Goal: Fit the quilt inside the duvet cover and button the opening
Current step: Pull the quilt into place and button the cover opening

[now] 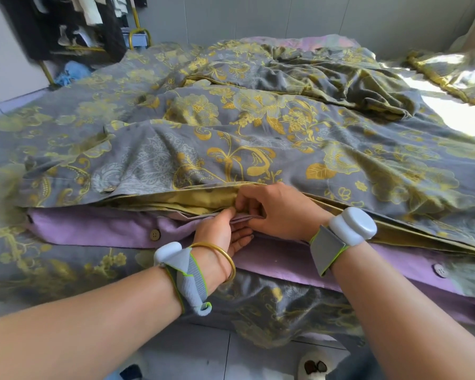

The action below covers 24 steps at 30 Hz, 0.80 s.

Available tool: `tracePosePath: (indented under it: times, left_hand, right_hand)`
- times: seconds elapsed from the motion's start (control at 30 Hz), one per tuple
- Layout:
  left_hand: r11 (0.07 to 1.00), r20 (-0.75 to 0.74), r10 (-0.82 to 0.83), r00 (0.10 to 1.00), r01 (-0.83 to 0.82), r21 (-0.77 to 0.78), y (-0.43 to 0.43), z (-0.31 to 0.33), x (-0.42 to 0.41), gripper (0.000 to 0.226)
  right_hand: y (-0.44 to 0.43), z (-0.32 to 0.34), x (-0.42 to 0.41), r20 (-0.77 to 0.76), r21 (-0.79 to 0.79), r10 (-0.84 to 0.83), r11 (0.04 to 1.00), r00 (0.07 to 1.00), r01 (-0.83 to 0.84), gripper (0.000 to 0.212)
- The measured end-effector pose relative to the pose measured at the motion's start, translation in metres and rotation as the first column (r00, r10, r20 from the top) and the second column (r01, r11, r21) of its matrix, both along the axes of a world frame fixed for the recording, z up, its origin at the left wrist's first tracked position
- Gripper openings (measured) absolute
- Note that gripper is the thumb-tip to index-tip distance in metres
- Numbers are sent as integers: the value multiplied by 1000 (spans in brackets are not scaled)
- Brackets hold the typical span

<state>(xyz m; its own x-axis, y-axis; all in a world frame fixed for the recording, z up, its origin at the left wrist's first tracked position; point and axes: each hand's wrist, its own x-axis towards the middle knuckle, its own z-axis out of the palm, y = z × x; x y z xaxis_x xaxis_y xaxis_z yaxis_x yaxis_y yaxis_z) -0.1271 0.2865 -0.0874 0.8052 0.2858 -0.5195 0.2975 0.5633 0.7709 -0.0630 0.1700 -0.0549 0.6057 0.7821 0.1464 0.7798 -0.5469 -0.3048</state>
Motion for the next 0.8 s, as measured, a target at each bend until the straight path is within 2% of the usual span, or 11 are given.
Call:
tracePosePath:
  times: [0.17,0.37,0.5,0.6,0.67,0.8]
  left_hand:
    - [997,-15,70,997,-71,-14,13,-3,-6,24]
    - [983,25,156,987,-153,-98,52,-7,-27,19]
    - [991,51,116,992,-112,-71,71,-12,-36,19]
    - [994,59,102,993,-98,-55,81,-14,-40,17]
    - [993,50,108,993,-106,-42,83,-13,-40,16]
    - [991,21,129,991,-128,-34,87,-14,-42,17]
  right_hand:
    - [7,1,-2,-36,29,-1,1000,999,2,20]
    - [20,12,-5,-87,-96,-34,995,996,26,16]
    - [33,16,-14,-155,-133,-39,991,987,18,22]
    - [52,18,-24,-205,-88,-3,996,979,-16,22]
    - [63,19,-30,-180,-86,5,996,984,-21,25]
    - [88,15,-42,22,-261,-12,965,1000,18,33]
